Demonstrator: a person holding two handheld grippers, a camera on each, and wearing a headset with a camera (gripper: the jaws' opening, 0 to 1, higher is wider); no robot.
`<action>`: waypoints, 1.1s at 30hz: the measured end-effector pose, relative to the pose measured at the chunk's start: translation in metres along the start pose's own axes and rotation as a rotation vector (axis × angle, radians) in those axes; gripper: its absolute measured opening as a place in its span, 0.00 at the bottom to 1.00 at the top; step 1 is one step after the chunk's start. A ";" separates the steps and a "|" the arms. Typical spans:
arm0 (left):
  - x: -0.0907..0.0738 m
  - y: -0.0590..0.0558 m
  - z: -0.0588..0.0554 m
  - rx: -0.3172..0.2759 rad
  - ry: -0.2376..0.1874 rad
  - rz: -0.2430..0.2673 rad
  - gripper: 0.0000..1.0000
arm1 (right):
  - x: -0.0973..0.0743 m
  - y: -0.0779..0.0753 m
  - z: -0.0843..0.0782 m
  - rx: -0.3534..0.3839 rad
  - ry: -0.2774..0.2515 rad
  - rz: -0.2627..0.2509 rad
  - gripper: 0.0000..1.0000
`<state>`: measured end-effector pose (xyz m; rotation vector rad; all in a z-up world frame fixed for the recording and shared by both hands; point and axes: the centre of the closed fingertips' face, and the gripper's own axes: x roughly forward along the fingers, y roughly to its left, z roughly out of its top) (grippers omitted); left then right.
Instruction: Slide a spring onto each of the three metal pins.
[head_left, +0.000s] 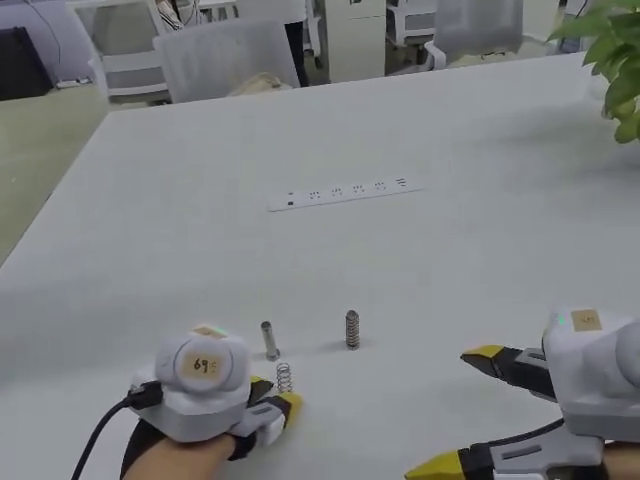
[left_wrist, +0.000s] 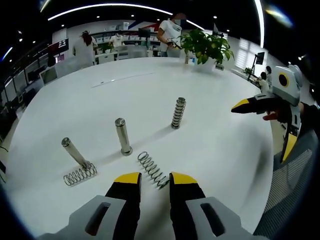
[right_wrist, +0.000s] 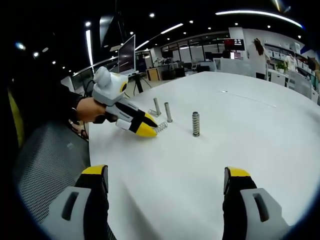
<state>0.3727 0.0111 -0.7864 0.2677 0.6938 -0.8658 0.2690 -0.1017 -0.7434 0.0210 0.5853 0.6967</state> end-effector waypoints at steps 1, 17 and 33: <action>-0.001 0.001 0.000 0.000 0.000 0.000 0.15 | 0.000 0.000 0.000 -0.001 0.001 0.001 0.95; -0.005 0.017 -0.004 0.037 -0.003 0.058 0.08 | 0.002 0.003 -0.003 0.002 0.013 0.014 0.93; -0.002 0.015 -0.005 0.078 0.000 0.054 0.03 | 0.001 0.002 -0.002 0.000 0.016 0.012 0.91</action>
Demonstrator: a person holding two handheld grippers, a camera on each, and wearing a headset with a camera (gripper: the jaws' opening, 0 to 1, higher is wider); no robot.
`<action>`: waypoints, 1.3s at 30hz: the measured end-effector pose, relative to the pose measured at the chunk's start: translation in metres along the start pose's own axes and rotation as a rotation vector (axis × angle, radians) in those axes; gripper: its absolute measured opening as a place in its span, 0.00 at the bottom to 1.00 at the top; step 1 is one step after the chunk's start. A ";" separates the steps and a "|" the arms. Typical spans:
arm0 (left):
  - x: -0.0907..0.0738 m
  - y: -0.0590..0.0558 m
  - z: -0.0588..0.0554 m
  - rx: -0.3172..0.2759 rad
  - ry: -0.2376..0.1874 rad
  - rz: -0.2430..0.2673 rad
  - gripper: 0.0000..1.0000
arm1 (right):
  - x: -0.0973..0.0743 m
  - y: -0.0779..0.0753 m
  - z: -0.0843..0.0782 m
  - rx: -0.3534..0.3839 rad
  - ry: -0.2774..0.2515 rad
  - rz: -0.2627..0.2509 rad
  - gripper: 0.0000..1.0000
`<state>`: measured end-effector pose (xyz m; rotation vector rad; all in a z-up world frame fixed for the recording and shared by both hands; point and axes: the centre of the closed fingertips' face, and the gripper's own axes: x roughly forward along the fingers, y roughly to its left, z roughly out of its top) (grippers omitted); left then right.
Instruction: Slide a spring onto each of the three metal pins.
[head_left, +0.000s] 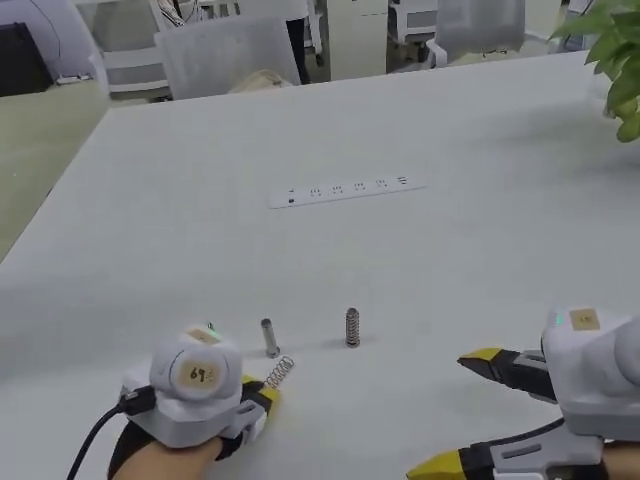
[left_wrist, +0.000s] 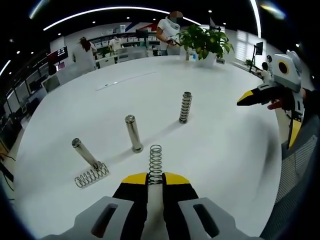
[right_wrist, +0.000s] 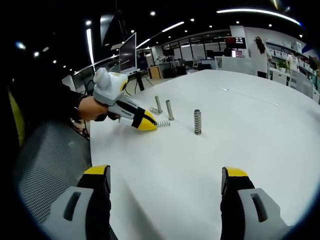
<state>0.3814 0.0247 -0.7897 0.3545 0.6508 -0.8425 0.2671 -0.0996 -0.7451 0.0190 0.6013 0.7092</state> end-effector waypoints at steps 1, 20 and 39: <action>0.000 0.000 0.000 0.001 0.000 0.000 0.03 | 0.000 0.000 0.000 0.000 0.000 0.000 0.91; -0.014 -0.006 0.000 0.007 -0.003 -0.059 0.03 | -0.005 -0.001 0.004 -0.007 0.001 -0.007 0.90; -0.039 -0.012 0.008 -0.021 -0.046 -0.113 0.02 | -0.005 0.000 0.012 -0.033 0.005 0.002 0.89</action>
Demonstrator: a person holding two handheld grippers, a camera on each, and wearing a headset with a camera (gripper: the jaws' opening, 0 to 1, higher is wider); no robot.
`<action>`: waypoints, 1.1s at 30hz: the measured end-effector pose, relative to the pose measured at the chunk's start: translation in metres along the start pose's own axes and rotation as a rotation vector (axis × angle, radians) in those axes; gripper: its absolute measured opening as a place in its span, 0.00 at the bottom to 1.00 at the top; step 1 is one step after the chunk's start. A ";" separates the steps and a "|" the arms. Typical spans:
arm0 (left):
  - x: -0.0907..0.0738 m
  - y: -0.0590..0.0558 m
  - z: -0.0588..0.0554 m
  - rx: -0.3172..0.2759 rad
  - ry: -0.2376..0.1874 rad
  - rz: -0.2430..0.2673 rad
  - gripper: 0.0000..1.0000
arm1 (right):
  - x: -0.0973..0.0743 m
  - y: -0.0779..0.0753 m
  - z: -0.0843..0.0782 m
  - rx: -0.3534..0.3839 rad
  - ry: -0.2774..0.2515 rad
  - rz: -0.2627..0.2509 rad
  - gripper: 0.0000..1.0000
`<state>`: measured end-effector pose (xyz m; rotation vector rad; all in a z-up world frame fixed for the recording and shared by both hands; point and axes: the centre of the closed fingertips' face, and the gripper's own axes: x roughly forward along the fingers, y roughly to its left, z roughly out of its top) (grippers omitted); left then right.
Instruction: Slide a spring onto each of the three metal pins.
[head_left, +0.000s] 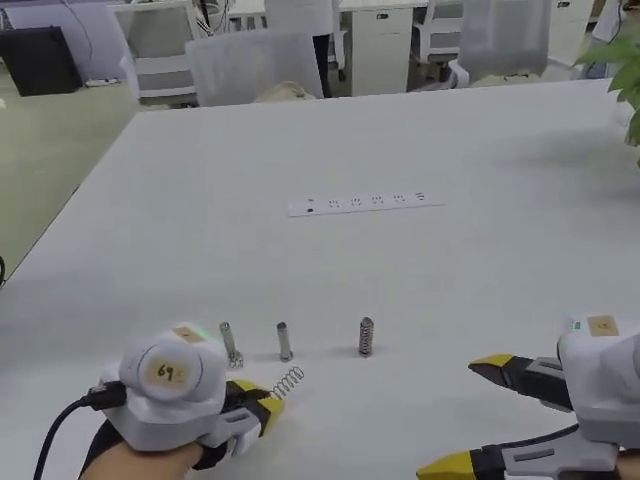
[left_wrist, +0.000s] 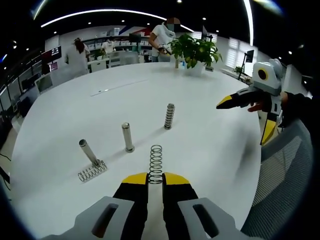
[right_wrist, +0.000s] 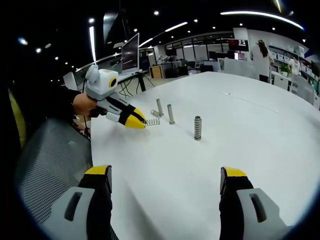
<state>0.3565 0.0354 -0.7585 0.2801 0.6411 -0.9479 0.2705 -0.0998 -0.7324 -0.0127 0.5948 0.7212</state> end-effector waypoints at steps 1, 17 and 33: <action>-0.001 -0.001 0.001 0.001 -0.003 -0.001 0.02 | 0.000 0.000 0.001 -0.002 0.001 0.002 0.88; -0.025 -0.008 0.012 0.015 -0.063 -0.043 0.02 | 0.010 0.015 0.024 -0.071 0.016 0.047 0.85; -0.041 -0.028 0.015 0.073 -0.096 -0.148 0.02 | 0.027 0.036 0.045 -0.161 0.028 0.127 0.81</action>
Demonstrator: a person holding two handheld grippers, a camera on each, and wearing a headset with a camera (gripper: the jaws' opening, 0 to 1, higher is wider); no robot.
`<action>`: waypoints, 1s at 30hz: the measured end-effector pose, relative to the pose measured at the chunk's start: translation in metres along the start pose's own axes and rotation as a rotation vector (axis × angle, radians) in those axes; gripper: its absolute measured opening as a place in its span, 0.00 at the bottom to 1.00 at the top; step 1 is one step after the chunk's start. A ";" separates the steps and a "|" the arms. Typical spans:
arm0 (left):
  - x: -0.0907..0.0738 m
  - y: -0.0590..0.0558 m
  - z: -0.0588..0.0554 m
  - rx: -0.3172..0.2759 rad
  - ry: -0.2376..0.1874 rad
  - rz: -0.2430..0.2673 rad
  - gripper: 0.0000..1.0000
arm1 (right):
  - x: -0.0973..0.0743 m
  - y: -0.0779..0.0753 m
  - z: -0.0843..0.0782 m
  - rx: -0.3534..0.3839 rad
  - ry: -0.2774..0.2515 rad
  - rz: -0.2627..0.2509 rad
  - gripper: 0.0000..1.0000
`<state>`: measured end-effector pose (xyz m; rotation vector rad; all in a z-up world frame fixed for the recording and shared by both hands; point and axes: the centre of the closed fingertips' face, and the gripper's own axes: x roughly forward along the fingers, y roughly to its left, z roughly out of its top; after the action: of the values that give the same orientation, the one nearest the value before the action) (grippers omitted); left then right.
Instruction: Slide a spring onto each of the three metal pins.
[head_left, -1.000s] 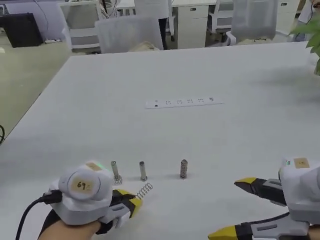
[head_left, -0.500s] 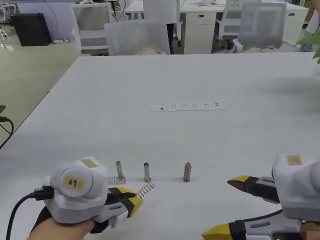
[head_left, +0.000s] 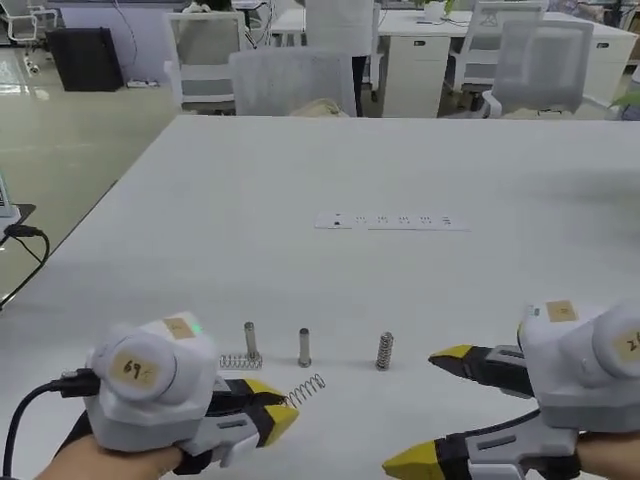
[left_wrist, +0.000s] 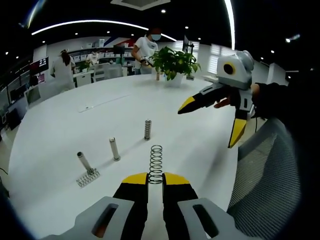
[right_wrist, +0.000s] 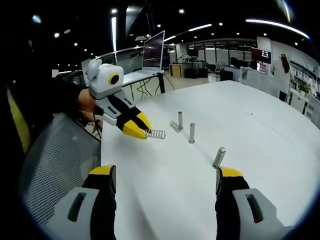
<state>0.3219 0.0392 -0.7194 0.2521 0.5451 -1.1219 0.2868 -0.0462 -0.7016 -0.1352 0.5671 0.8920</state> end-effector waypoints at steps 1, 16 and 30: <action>-0.001 -0.002 0.000 0.007 -0.002 -0.010 0.02 | 0.001 0.001 0.000 -0.005 0.002 0.003 0.80; -0.010 -0.043 0.004 0.165 -0.026 -0.194 0.02 | 0.010 0.017 0.011 -0.052 0.002 0.076 0.70; -0.011 -0.063 0.010 0.227 -0.042 -0.267 0.02 | 0.016 0.042 0.009 -0.076 0.011 0.179 0.47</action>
<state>0.2647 0.0164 -0.7005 0.3585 0.4219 -1.4483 0.2666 -0.0055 -0.6977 -0.1602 0.5619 1.0881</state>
